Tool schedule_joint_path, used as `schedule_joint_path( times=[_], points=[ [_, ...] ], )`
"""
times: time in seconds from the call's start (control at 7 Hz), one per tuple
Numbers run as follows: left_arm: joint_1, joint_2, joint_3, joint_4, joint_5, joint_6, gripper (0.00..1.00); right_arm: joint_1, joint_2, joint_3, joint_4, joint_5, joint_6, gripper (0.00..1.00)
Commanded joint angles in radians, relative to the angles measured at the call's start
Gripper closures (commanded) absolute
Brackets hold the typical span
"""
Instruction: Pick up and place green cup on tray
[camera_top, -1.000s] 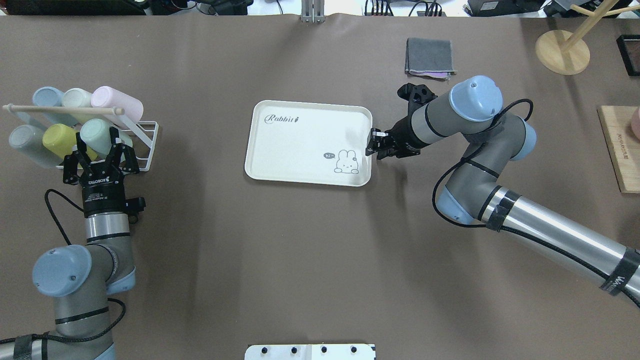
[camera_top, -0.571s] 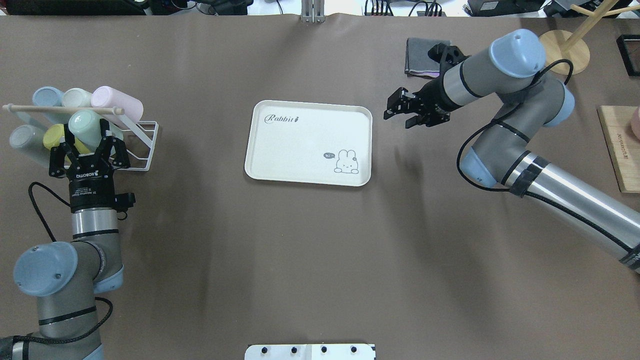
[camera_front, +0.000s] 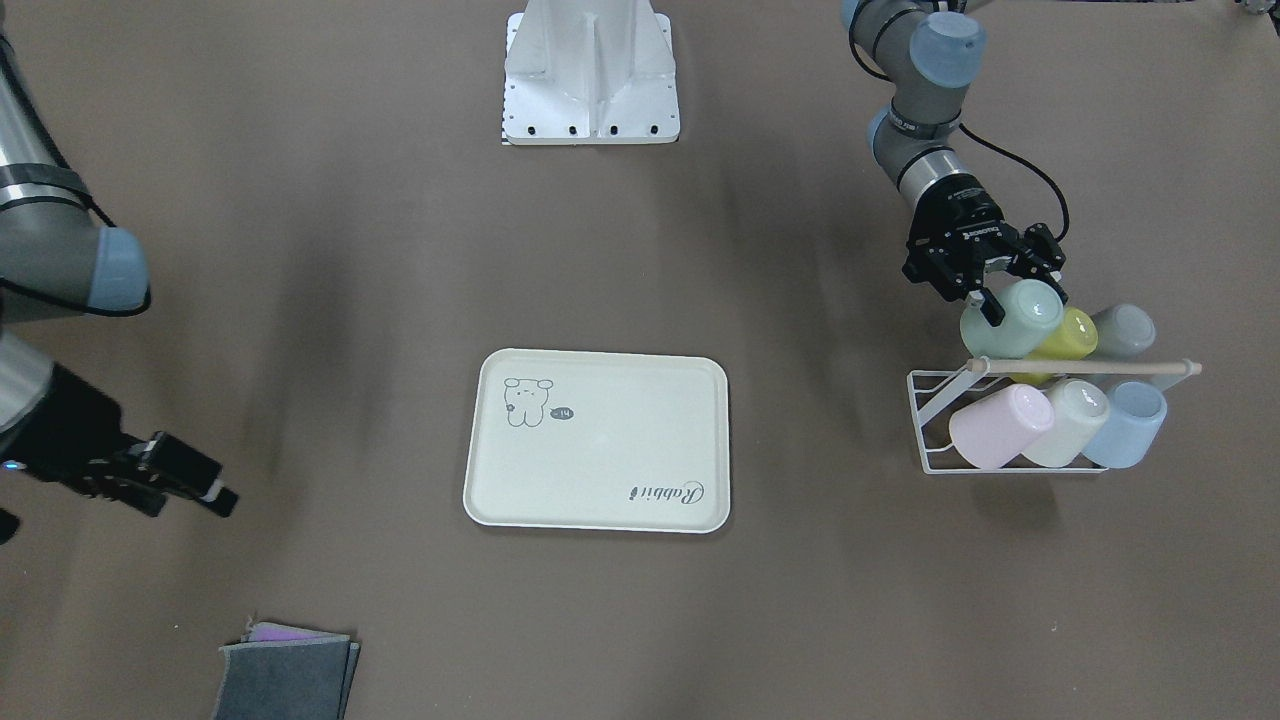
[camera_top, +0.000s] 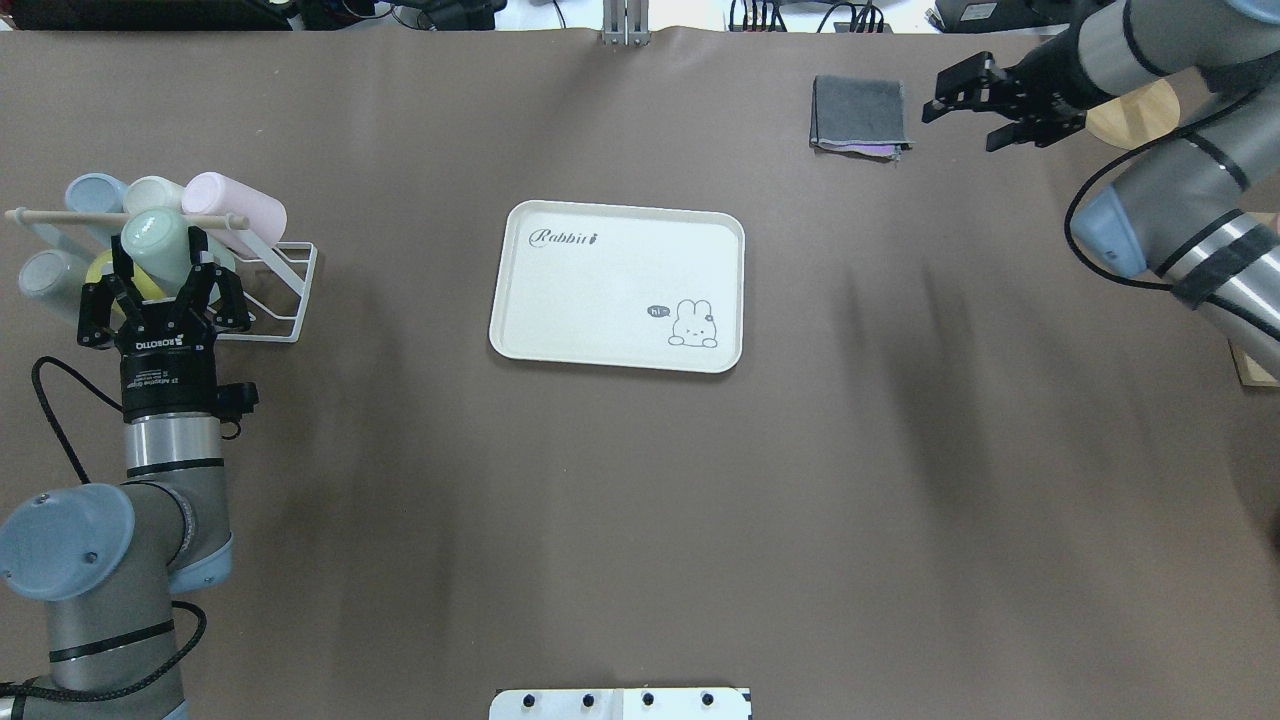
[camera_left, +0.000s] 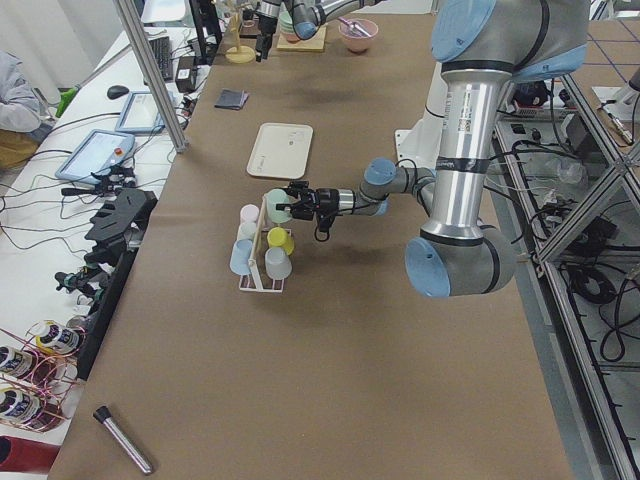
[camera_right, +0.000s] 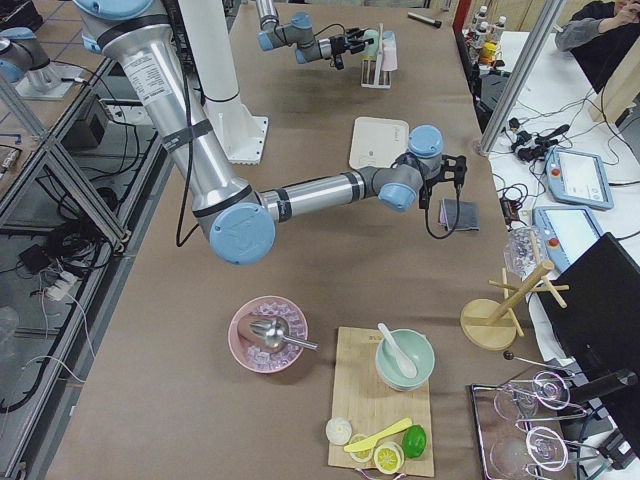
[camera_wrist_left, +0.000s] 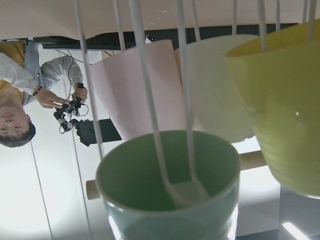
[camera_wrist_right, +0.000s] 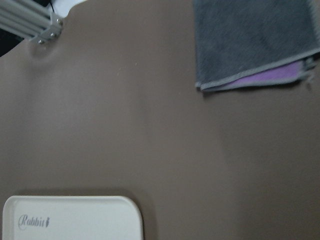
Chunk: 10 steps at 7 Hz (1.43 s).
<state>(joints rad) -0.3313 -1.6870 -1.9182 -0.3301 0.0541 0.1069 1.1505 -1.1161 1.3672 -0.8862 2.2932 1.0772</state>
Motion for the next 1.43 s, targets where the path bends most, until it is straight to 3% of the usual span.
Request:
schedule_joint_path(
  times=[0.0,0.29,0.57,0.71,0.86,1.14,1.29],
  points=[
    [0.002,0.027,-0.124,0.099,0.001,0.000,0.59,0.058,-0.109,0.248,-0.353,-0.035,-0.253,0.00],
    [0.015,0.023,-0.203,0.102,-0.005,-0.004,0.61,0.060,-0.270,0.454,-0.437,-0.058,-0.261,0.00],
    [0.034,0.020,-0.260,-0.040,-0.048,-0.013,0.63,0.116,-0.317,0.518,-0.587,-0.063,-0.528,0.00],
    [0.043,0.014,-0.266,-0.163,-0.101,-0.013,0.63,0.185,-0.358,0.518,-0.643,-0.066,-0.727,0.00],
    [0.038,0.021,-0.265,-0.367,-0.118,-0.013,0.63,0.255,-0.429,0.512,-0.680,-0.075,-0.925,0.00],
    [0.032,0.033,-0.248,-0.715,-0.195,-0.013,0.63,0.377,-0.519,0.472,-0.704,-0.100,-1.151,0.00],
    [0.031,0.039,-0.231,-0.906,-0.241,-0.063,0.64,0.434,-0.521,0.395,-0.701,-0.094,-1.251,0.00]
  ],
)
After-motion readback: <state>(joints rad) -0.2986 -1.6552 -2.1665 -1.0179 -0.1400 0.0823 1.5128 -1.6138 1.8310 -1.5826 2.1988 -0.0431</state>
